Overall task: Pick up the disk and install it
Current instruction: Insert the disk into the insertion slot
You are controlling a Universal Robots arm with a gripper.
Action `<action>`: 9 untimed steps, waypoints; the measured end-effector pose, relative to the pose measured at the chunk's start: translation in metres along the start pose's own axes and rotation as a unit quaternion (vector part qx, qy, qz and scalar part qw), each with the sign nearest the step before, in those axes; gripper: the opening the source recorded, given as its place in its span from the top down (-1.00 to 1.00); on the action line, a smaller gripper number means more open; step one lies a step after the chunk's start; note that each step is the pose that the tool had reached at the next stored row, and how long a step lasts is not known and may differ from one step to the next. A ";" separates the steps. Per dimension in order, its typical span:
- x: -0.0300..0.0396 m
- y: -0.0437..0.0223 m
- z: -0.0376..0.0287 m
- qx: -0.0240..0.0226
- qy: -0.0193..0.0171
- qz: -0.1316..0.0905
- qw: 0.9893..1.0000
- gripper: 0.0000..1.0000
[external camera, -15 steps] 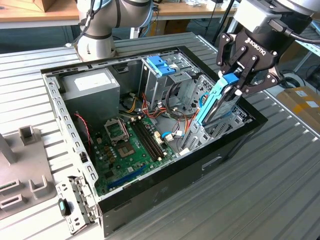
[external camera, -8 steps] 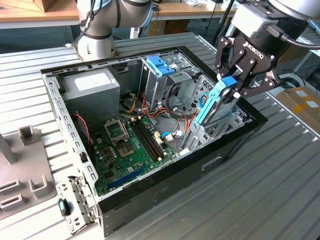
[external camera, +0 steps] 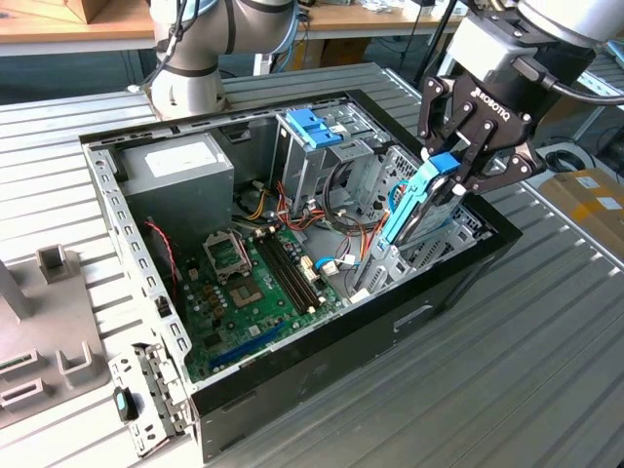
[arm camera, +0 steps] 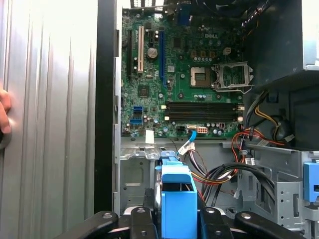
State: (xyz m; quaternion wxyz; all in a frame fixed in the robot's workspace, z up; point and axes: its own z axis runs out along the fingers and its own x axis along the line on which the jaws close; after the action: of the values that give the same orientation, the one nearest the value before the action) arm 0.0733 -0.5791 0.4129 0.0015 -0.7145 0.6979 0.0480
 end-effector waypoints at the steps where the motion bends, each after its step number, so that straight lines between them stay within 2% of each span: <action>1: 0.0001 -0.0001 0.0010 0.000 0.000 0.000 1.000 0.26; 5: 0.0003 -0.0003 0.0043 0.000 0.000 0.000 1.000 0.26; 9: 0.0003 -0.0003 0.0046 0.000 0.000 0.000 1.000 0.26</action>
State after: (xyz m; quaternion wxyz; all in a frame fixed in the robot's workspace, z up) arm 0.0733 -0.5791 0.4082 0.0015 -0.7145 0.6980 0.0481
